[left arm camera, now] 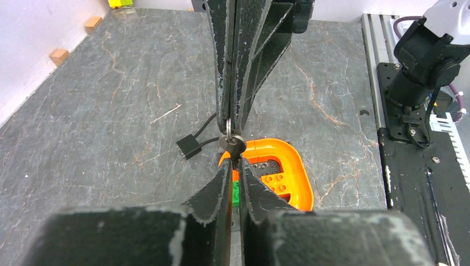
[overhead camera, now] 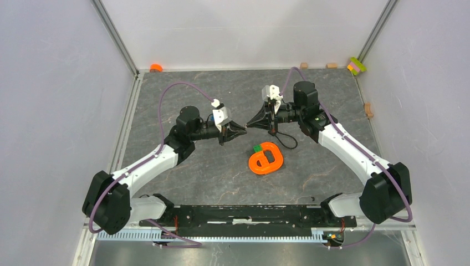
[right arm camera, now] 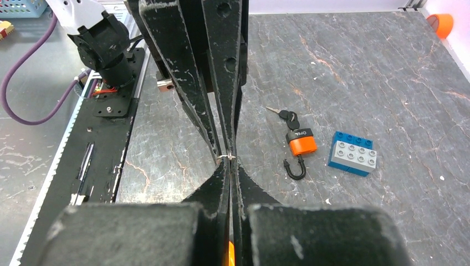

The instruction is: Unlock with the key

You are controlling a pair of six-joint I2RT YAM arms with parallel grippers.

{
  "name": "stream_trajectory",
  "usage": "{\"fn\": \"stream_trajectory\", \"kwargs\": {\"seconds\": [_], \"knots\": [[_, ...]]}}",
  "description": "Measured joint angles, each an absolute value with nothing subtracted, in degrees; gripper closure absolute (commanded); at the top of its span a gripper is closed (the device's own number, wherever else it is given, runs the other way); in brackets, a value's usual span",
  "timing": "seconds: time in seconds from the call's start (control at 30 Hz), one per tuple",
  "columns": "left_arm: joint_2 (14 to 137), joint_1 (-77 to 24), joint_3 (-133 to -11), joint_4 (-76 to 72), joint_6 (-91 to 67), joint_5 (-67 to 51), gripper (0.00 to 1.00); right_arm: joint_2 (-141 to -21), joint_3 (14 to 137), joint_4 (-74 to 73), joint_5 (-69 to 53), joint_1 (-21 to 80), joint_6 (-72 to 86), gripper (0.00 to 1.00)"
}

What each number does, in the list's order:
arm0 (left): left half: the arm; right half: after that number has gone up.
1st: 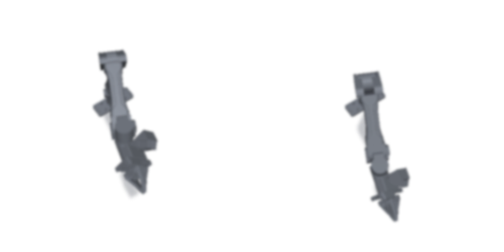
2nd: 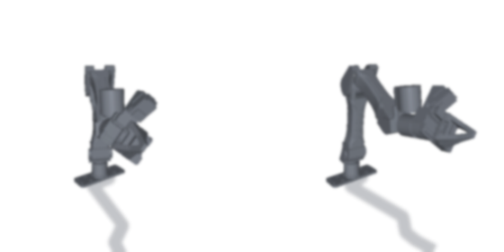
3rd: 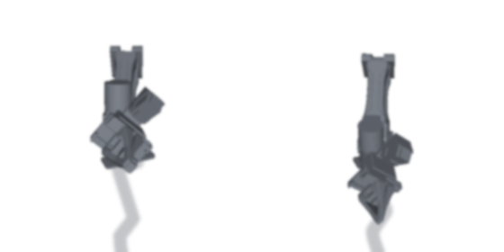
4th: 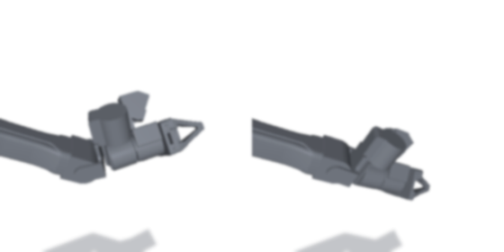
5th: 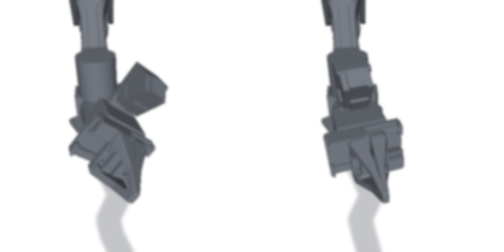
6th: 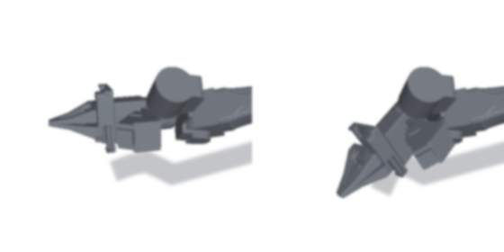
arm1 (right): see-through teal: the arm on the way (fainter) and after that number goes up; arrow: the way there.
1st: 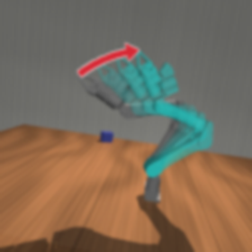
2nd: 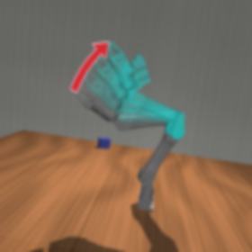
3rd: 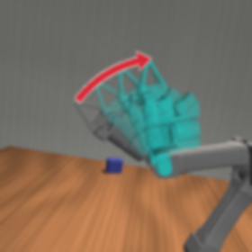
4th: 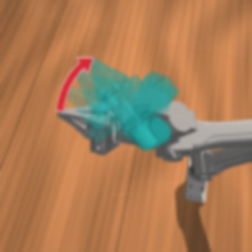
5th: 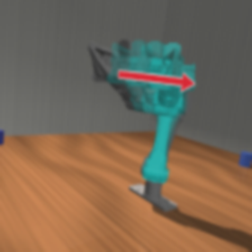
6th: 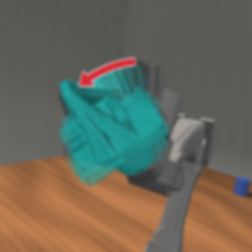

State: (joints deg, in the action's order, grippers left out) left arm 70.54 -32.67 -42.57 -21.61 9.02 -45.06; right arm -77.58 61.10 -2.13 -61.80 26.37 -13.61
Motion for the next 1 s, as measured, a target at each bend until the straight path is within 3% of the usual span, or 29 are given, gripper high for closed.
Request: {"fn": "stream_trajectory", "kwargs": {"seconds": [0.2, 0.4, 0.7, 0.87, 1.0], "knots": [[69.2, -32.6, -41.8, -21.2, 9.4, -45.0, 0.96, -77.6, 61.1, -3.2, -61.5, 26.5, -14.9, 1.00], [69.2, -32.6, -41.8, -19.7, 10.1, -46.7, 0.94, -77.6, 61.1, -5.1, -60.9, 26.6, -15.9, 1.00], [69.3, -32.5, -42.8, -14.0, 13.1, -51.0, 0.77, -77.6, 61.1, -9.4, -57.8, 26.9, -18.7, 1.00], [70.3, -32.8, -43.7, -12.6, 13.1, -53.7, 0.86, -77.6, 61.1, -9.6, -55.4, 26.9, -19.8, 1.00], [71.1, -32.8, -43.7, -12.9, 13.0, -53.8, 0.86, -77.6, 61.1, -9.6, -55.1, 26.9, -20.0, 1.00]]}}
